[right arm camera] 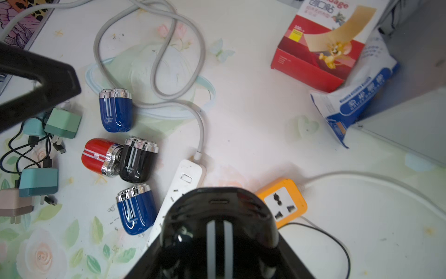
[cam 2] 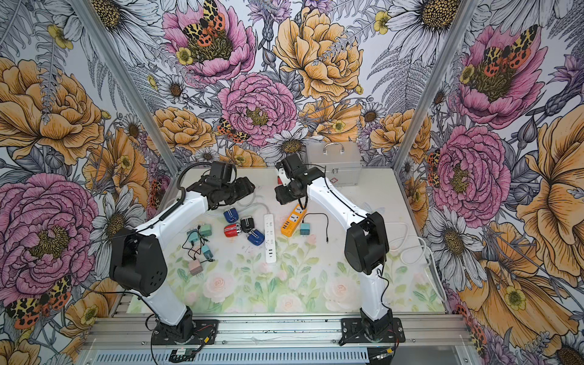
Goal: Unplug the electric shaver
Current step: Place the electric shaver at the center of the board.
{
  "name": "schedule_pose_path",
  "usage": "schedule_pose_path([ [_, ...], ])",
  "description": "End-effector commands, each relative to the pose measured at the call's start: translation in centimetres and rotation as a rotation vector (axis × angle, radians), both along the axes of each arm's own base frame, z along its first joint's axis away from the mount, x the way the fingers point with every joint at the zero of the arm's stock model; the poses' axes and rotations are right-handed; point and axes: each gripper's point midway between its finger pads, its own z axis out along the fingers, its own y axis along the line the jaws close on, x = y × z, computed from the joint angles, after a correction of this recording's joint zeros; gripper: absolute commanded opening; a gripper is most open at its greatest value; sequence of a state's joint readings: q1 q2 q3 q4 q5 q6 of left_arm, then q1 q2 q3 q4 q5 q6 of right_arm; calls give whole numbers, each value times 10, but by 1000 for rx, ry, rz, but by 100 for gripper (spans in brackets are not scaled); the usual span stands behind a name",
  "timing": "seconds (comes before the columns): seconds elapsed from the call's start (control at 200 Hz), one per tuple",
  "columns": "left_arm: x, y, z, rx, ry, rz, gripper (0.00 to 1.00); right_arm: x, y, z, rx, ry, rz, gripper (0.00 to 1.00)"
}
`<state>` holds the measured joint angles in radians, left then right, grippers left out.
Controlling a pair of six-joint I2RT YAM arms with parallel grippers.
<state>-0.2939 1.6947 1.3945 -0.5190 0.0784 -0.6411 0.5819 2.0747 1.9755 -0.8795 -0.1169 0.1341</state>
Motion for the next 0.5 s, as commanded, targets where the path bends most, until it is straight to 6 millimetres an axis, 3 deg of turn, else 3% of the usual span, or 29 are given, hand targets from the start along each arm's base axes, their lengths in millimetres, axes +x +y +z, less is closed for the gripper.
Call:
schedule_pose_path([
  [0.0,-4,27,8,38,-21,28,72,7,37,-3,-26,-68,86,31],
  [0.28,-9,60,8,59,-27,72,72,11,100,-43,-58,-103,206,31],
  [0.495,-14,65,12,57,-36,76,72,15,107,-78,-94,-79,198,32],
])
